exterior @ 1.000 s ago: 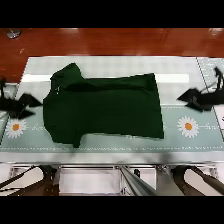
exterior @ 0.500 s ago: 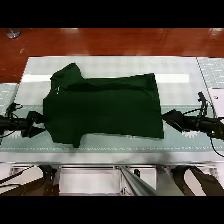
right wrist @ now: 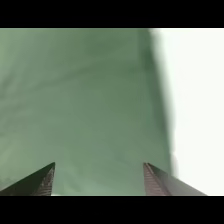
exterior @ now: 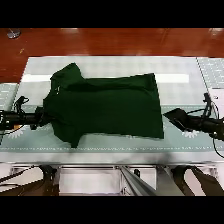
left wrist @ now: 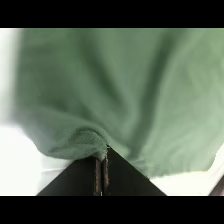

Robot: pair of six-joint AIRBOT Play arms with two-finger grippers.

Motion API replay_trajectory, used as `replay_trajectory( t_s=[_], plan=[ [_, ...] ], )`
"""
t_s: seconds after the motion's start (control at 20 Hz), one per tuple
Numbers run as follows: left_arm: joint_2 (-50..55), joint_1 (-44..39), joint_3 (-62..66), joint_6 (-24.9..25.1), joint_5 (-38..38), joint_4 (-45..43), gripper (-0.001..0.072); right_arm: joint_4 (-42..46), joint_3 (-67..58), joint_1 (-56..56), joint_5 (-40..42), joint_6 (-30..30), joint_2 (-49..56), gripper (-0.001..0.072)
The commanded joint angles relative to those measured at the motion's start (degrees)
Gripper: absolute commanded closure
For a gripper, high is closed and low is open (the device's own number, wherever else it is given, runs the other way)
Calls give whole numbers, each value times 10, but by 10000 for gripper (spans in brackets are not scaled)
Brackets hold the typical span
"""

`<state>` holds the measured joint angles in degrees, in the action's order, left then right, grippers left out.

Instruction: Fold the shirts.

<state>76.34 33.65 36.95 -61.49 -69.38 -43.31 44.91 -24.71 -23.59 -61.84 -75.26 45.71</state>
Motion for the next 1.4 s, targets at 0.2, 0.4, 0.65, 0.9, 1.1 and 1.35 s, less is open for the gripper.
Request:
replay_trajectory(
  t_s=[0.2, 0.4, 0.65, 0.9, 1.1, 1.35],
  plan=[
    [-5, -5, 40, 25, -48, 13, 689, 146, 50, 13, -92, -92, 0, 83],
    [-6, -6, 40, 25, -48, 14, 689, 126, 62, 78, -34, -121, 0, 83],
    [-6, -6, 40, 25, -48, 14, 689, 73, 59, 94, 25, -115, 75, 84],
    [-6, -16, 40, 35, -46, 31, 689, -49, 9, 101, 60, -47, 171, 206],
    [-15, -26, 47, 44, -47, 132, 690, -44, -69, 174, 31, -3, 221, 677],
    [-104, -27, 207, 44, -40, 298, 690, -3, -389, 181, -48, -41, 222, 678]
  ],
)
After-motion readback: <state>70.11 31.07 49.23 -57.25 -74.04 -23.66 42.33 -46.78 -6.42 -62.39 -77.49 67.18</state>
